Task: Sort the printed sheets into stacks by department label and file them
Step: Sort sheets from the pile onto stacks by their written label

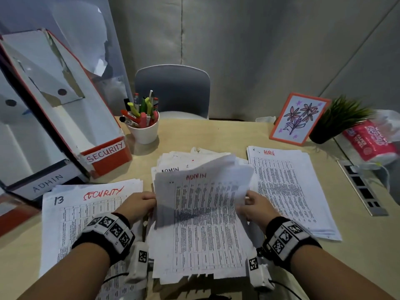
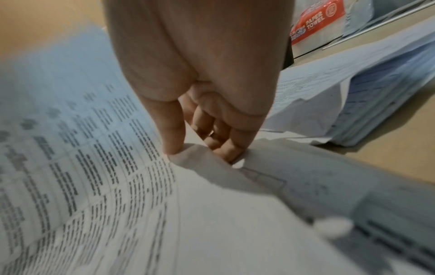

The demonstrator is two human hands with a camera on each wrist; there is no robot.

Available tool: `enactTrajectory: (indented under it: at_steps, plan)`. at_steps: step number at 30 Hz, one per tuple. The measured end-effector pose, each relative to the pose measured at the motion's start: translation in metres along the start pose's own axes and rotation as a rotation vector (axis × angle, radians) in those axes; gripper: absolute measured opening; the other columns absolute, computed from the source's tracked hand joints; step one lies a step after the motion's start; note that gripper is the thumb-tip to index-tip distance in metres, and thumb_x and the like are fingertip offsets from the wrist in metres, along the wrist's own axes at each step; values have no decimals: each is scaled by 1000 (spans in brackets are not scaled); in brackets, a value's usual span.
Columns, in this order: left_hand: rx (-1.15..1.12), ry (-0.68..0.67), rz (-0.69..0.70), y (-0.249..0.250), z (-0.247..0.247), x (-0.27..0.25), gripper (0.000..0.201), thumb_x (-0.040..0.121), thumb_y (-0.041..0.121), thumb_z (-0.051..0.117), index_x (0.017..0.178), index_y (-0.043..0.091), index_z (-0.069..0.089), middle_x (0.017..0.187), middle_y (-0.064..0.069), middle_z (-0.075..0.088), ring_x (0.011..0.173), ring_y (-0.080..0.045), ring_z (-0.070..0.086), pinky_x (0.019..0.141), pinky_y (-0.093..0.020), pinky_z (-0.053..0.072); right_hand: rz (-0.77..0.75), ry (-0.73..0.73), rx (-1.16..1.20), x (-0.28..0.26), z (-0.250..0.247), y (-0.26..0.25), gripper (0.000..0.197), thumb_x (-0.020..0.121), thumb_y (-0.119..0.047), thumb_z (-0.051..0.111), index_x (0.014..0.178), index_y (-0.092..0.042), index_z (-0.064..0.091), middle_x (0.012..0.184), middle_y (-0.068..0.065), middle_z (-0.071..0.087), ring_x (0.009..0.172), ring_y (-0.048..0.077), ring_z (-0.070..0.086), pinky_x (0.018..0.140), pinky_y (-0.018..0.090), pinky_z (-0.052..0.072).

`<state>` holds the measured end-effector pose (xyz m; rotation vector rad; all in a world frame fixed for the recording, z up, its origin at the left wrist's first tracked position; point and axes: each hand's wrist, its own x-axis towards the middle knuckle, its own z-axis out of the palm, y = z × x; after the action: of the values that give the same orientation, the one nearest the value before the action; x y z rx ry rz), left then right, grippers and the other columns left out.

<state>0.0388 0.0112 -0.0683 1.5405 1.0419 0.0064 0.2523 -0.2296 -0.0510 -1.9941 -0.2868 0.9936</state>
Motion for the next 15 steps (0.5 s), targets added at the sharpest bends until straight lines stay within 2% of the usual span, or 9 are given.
enactTrajectory:
  at_steps: [2,3,5,6,8,10,11,13,15]
  plan:
    - [29,-22,-4,0,-1,-2,29,86,-3,58,63,8,72,78,-13,65,65,-23,56,61,-30,44,18,-11,23,1,1,-2,46,78,7,64,104,-29,56,94,7,73,87,22,69,71,34,57]
    - [27,-41,-5,0,-2,-3,20,86,-1,60,69,1,71,86,-18,65,70,-25,57,64,-32,45,19,-25,29,1,2,-2,49,77,6,65,108,-30,56,95,7,73,89,23,69,72,34,57]
    - [33,-74,28,1,-2,-6,17,86,6,64,81,-9,69,99,-23,62,78,-28,58,69,-36,47,15,-20,-18,0,3,-4,38,80,4,65,106,-23,62,95,6,73,90,23,68,69,31,55]
    - [50,-79,39,1,-3,-6,17,86,7,65,83,-10,69,101,-22,62,79,-28,59,70,-36,47,12,-5,-57,-1,4,-4,28,81,1,64,102,-18,66,93,5,73,90,22,68,69,29,53]
    - [131,-81,48,5,-4,-10,10,84,-2,60,86,-6,70,98,-18,65,80,-27,60,70,-33,47,-4,29,-120,-2,7,-4,17,84,-4,64,96,-15,69,93,3,72,89,17,66,66,21,48]
    - [238,-124,51,9,-8,-14,14,79,-8,57,81,0,68,90,-13,64,76,-23,59,69,-32,48,-17,64,-124,-3,9,-5,12,86,-9,64,97,-11,69,93,4,71,83,11,63,61,15,44]
    - [262,-189,70,12,-11,-18,14,74,-5,59,77,6,68,87,-9,63,74,-20,58,69,-32,48,-22,76,-132,-4,9,-6,11,87,-11,64,97,-9,69,93,5,70,80,10,62,59,15,43]
    - [249,-303,100,20,-13,-25,16,68,8,68,81,18,69,94,0,63,81,-15,62,73,-27,50,-31,86,-157,-4,9,-9,11,88,-14,64,96,-8,69,93,7,70,79,11,62,59,17,43]
    - [288,-270,148,31,-9,-32,17,78,12,73,80,28,67,99,11,61,86,-5,61,78,-18,49,-57,83,-181,-5,9,-15,14,90,-16,62,99,-7,67,97,10,69,85,17,63,65,22,47]
